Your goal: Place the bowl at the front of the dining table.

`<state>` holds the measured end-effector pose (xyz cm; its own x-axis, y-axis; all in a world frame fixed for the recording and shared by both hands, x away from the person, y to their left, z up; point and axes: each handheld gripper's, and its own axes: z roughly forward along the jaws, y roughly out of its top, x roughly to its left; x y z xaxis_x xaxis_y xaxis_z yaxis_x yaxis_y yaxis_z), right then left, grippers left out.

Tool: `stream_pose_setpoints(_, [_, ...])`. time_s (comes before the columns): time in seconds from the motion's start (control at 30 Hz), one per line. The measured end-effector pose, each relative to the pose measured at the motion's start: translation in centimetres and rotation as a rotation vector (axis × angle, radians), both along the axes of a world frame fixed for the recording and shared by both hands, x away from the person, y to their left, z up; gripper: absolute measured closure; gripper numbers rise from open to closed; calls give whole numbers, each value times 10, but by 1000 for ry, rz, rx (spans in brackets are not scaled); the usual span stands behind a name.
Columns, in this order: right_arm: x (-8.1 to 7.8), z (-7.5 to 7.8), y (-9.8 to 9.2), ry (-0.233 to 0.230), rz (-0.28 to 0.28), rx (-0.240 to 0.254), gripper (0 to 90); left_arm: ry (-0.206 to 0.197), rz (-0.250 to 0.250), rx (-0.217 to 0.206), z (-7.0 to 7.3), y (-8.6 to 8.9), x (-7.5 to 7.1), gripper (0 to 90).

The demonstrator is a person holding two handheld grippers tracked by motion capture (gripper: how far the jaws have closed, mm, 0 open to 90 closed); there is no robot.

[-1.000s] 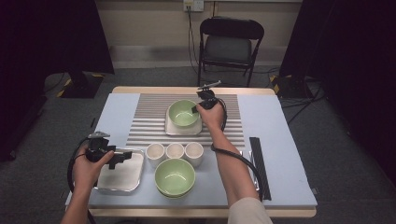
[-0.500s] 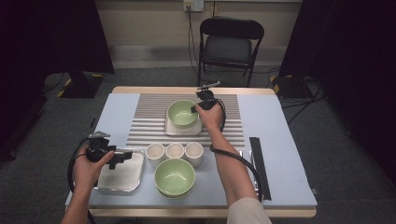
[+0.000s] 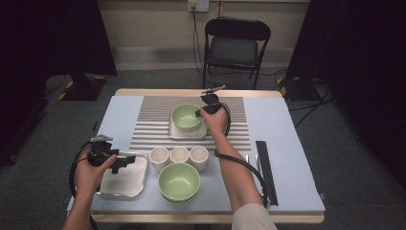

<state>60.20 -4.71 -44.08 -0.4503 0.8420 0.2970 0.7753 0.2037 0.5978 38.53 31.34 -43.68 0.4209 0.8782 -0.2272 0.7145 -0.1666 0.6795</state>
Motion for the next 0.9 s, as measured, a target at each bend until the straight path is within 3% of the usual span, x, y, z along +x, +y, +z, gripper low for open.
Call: stream_pose_setpoints(0.9, [0,2,5,-29,2,-55,775,-1,-1,4,1,0,0,158])
